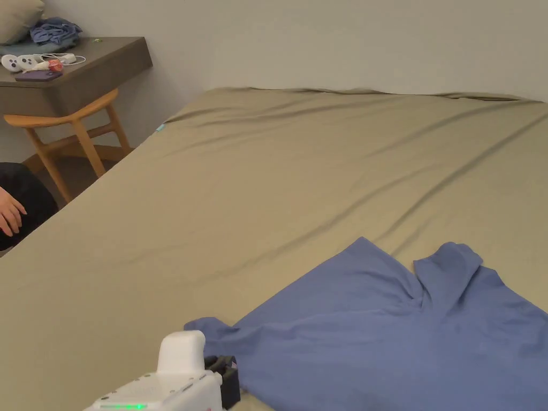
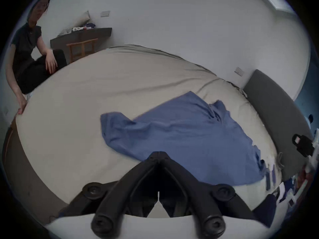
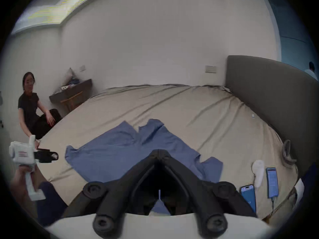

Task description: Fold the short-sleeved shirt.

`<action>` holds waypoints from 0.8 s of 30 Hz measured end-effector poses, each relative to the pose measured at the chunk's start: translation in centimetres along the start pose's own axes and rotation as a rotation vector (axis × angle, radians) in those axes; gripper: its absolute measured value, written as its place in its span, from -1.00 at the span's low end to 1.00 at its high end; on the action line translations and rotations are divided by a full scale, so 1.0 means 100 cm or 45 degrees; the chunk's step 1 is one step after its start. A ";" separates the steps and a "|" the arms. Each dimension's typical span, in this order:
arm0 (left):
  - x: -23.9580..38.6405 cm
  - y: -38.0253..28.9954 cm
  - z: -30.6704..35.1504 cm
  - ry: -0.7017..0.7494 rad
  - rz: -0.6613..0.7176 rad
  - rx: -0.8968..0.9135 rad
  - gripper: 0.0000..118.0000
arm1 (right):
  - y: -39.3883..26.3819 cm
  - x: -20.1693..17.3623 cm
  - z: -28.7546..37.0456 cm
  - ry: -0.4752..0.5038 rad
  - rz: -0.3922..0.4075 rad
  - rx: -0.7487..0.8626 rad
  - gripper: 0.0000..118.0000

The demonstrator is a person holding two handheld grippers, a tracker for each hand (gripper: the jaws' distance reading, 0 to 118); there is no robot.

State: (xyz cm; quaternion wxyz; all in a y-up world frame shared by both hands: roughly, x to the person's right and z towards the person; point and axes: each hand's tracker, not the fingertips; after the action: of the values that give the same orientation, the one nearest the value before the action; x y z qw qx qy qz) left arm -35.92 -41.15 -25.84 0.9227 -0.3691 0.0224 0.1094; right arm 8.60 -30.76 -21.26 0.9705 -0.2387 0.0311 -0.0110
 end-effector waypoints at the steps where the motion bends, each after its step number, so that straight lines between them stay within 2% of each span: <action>1: -0.010 0.011 -0.010 0.054 -0.015 0.019 -1.00 | 0.004 -0.001 0.001 0.007 0.001 0.004 -0.96; 2: -0.019 0.021 -0.023 0.137 -0.030 0.041 -1.00 | 0.008 -0.003 0.002 0.009 0.002 0.007 -0.96; 3: -0.027 0.029 -0.039 0.221 -0.089 0.044 -0.75 | 0.012 -0.005 0.003 0.008 0.002 0.011 -0.96; 4: -0.033 0.036 -0.054 0.296 -0.116 0.018 0.36 | 0.003 0.014 -0.008 0.027 -0.044 0.001 -0.96; 5: -0.043 0.043 -0.077 0.364 -0.123 -0.085 1.00 | 0.004 0.019 -0.010 0.027 -0.041 0.001 -0.96; 8: -0.058 0.061 -0.113 0.318 -0.118 -0.195 1.00 | 0.007 0.019 -0.012 0.024 -0.040 -0.014 -0.96; 10: -0.066 0.045 -0.146 0.365 -0.112 -0.256 1.00 | 0.007 0.019 -0.017 0.016 -0.036 -0.041 -0.96; 11: -0.068 0.044 -0.158 0.374 -0.127 -0.259 0.97 | 0.006 0.020 -0.020 0.006 -0.028 -0.061 -0.96; 12: -0.070 0.044 -0.166 0.398 -0.147 -0.280 0.81 | 0.004 0.019 -0.025 -0.004 -0.018 -0.085 -0.96; 14: -0.060 0.045 -0.149 0.377 -0.117 -0.256 -0.36 | 0.002 0.020 -0.034 -0.013 -0.022 -0.130 -0.96; 15: -0.058 0.047 -0.141 0.337 -0.034 -0.197 -0.83 | 0.001 0.022 -0.040 -0.009 -0.028 -0.166 -0.96; 16: -0.054 0.049 -0.131 0.291 0.032 -0.148 -0.87 | 0.001 0.024 -0.046 -0.008 -0.034 -0.185 -0.96; 18: -0.047 0.048 -0.111 0.265 0.055 -0.104 -0.87 | 0.000 0.034 -0.067 0.029 -0.045 -0.209 -0.96; 19: -0.044 0.051 -0.099 0.249 0.038 -0.062 -0.87 | 0.000 0.044 -0.081 0.109 -0.028 -0.213 -0.96; 20: -0.042 0.055 -0.085 0.194 0.062 -0.014 -0.87 | 0.001 0.059 -0.099 0.118 0.009 -0.240 -0.96; 21: -0.038 0.055 -0.068 0.129 0.102 0.027 -0.87 | 0.005 0.070 -0.120 0.028 0.077 -0.279 -0.95; 22: -0.039 0.062 -0.055 0.144 0.045 0.111 -0.87 | 0.009 0.081 -0.141 -0.019 0.129 -0.313 -0.89; 23: -0.038 0.066 -0.045 0.097 0.059 0.119 -0.87 | 0.016 0.093 -0.165 0.013 0.134 -0.378 -0.77; 24: -0.036 0.069 -0.038 0.085 0.042 0.115 -0.87 | 0.010 0.118 -0.198 0.060 0.110 -0.443 -0.77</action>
State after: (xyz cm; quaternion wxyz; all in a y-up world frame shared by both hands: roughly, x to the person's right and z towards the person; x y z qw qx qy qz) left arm -40.81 -39.57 -32.86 0.9352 -0.3301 0.0642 0.1112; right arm 19.08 -39.40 -39.87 0.9132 -0.4012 0.0653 0.0306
